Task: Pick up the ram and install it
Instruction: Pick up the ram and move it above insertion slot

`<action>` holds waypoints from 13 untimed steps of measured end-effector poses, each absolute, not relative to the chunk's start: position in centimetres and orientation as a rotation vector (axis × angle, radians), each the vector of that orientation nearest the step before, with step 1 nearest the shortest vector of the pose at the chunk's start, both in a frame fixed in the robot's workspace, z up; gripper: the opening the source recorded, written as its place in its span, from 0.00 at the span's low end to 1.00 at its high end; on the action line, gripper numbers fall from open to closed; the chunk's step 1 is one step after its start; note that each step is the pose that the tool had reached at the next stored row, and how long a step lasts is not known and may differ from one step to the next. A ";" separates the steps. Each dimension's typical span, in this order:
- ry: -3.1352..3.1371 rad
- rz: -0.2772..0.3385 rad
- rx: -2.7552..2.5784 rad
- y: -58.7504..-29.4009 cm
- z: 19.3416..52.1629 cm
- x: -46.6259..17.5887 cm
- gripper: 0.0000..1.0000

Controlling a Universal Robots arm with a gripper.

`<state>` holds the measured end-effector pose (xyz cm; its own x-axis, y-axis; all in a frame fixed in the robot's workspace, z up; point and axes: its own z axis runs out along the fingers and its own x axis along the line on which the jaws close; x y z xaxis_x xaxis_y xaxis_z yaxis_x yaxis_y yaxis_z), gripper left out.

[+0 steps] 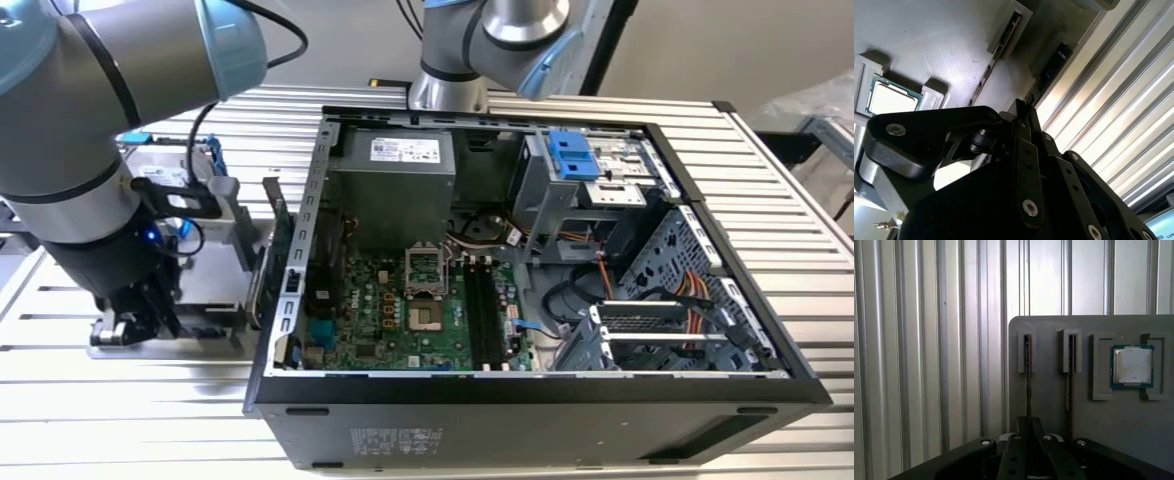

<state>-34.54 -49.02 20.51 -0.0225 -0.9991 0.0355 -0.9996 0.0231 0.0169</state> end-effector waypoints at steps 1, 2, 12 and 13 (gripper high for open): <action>-2.220 0.020 2.170 -49.0 20.6 -34.5 0.00; -2.220 0.020 2.170 -49.0 20.7 -34.5 0.00; -2.220 0.020 2.170 -49.0 21.5 -34.5 0.00; -2.220 0.020 2.170 -49.0 21.5 -34.5 0.00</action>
<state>-34.54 -49.02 21.55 -0.0225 -0.9991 0.0355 -0.9996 0.0231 0.0169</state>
